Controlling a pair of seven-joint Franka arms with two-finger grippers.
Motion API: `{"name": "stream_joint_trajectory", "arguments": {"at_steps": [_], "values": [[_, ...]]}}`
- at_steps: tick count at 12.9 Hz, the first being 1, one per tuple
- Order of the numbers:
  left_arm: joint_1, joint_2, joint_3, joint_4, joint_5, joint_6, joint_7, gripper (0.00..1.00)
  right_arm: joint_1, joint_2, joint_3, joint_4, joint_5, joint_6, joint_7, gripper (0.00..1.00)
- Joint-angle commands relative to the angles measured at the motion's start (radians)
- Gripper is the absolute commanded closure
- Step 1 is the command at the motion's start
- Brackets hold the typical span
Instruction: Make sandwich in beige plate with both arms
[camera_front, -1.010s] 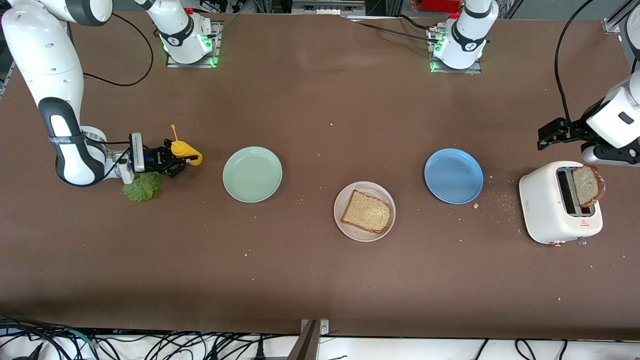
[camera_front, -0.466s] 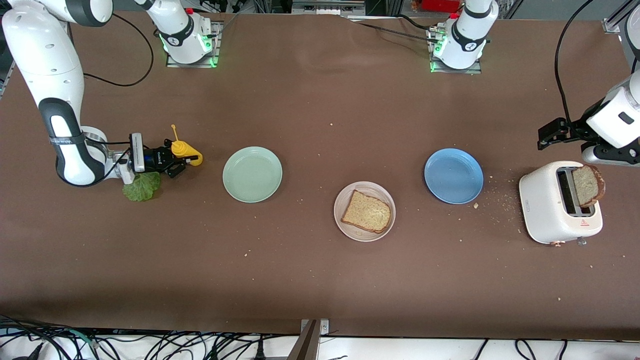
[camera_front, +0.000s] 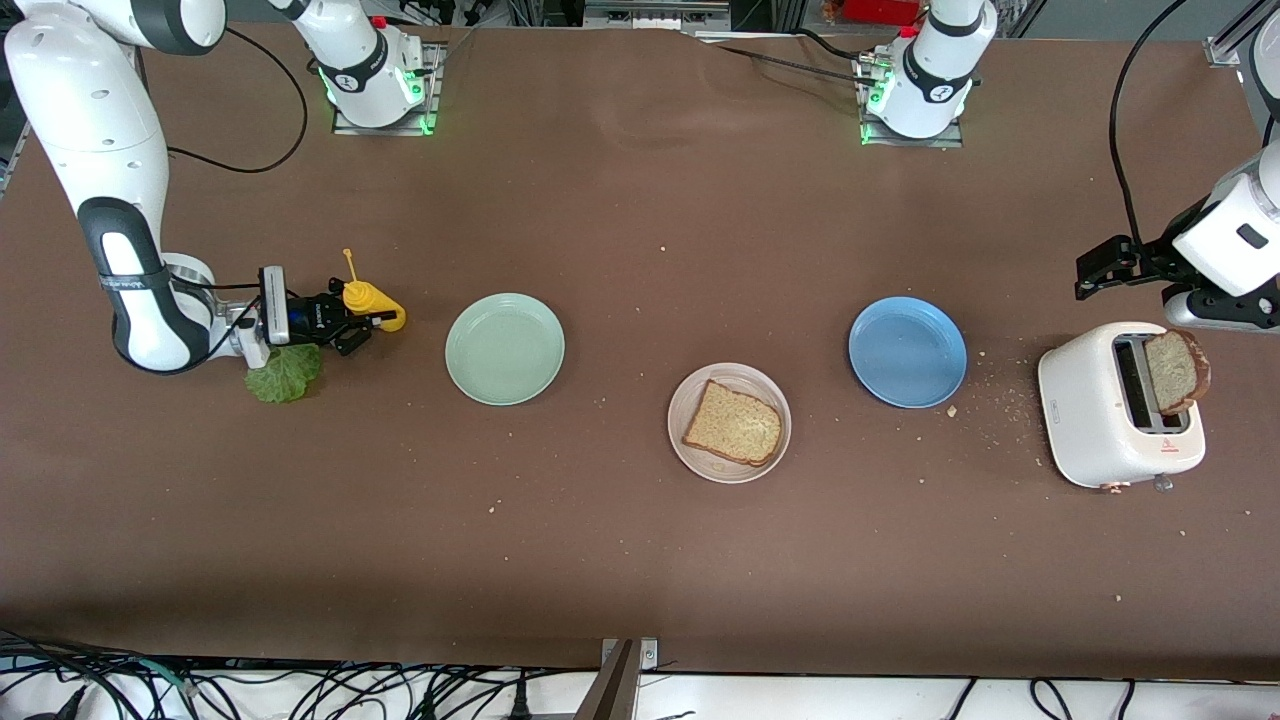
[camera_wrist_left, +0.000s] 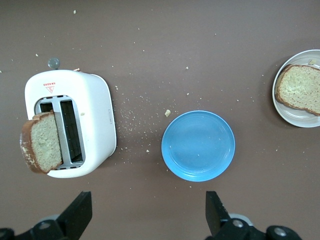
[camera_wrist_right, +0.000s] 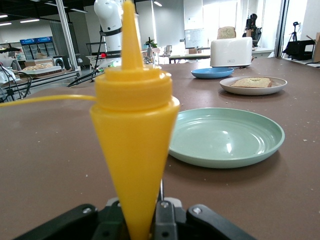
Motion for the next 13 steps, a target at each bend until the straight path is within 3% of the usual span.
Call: {"name": "stream_joint_trajectory", "arguments": {"at_steps": [1, 5, 10, 13], "values": [[0.003, 0.002, 0.001, 0.014, -0.008, -0.017, 0.017, 0.00, 0.003, 0.060, 0.007, 0.030, 0.027, 0.028, -0.053, 0.01], [0.003, 0.002, 0.001, 0.014, -0.008, -0.017, 0.017, 0.00, -0.006, 0.046, 0.001, 0.047, 0.022, -0.003, -0.004, 0.01], [0.003, 0.002, 0.001, 0.014, -0.008, -0.017, 0.017, 0.00, -0.003, 0.042, -0.111, 0.109, -0.070, -0.080, 0.087, 0.01], [0.003, 0.002, 0.001, 0.014, -0.008, -0.017, 0.019, 0.00, 0.000, 0.031, -0.175, 0.223, -0.174, -0.095, 0.244, 0.01]]}}
